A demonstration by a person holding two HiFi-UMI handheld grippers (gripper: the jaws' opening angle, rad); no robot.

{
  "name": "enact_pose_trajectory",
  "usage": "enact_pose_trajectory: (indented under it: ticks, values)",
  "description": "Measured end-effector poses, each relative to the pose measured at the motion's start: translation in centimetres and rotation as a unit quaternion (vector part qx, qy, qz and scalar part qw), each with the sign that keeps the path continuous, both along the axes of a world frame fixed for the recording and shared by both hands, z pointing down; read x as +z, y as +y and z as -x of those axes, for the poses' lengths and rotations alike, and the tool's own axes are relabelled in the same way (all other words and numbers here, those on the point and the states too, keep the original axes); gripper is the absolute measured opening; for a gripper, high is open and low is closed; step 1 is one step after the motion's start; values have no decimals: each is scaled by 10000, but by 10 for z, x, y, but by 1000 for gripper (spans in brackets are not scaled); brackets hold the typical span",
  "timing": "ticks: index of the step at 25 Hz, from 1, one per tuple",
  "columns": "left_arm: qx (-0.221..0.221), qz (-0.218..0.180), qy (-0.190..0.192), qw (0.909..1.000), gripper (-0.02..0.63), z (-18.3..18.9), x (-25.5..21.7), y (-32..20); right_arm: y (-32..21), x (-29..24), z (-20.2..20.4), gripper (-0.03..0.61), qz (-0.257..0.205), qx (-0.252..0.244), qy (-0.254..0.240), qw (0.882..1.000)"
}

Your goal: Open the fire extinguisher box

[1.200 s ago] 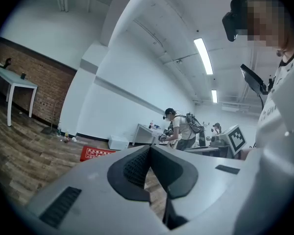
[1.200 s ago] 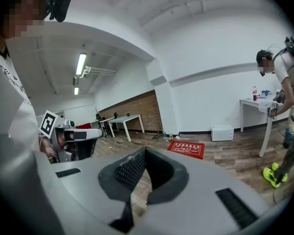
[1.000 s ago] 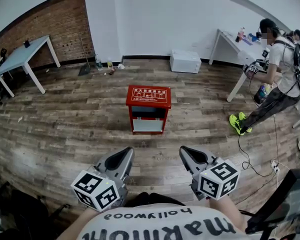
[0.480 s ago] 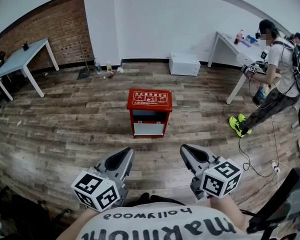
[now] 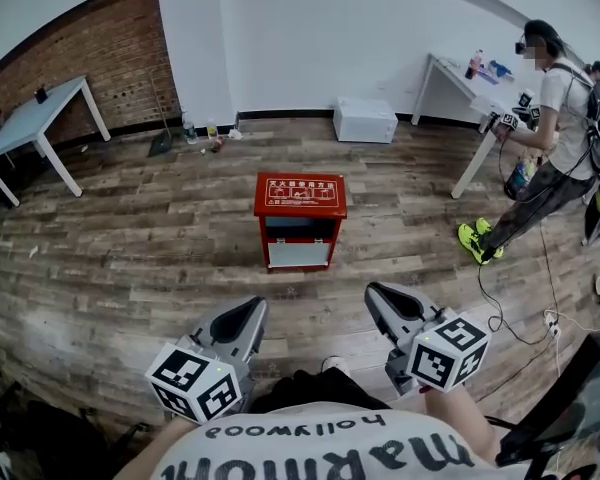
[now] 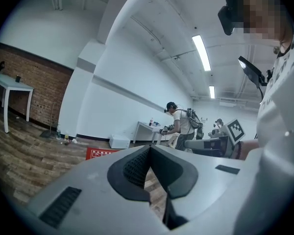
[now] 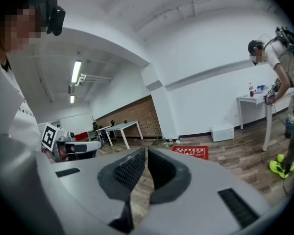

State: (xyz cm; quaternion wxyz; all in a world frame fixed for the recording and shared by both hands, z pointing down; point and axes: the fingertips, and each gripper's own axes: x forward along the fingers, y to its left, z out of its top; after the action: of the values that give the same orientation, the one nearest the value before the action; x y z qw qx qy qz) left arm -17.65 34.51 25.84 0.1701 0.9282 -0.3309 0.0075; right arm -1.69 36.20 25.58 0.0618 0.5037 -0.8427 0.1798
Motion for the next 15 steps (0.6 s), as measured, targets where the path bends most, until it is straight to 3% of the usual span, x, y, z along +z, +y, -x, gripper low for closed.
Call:
enact_pose_trajectory:
  ticks: [15]
  values:
    - [-374,227,30,9990,2,-34,14,-92,-103,16,-27,11,247,-480,34,9985]
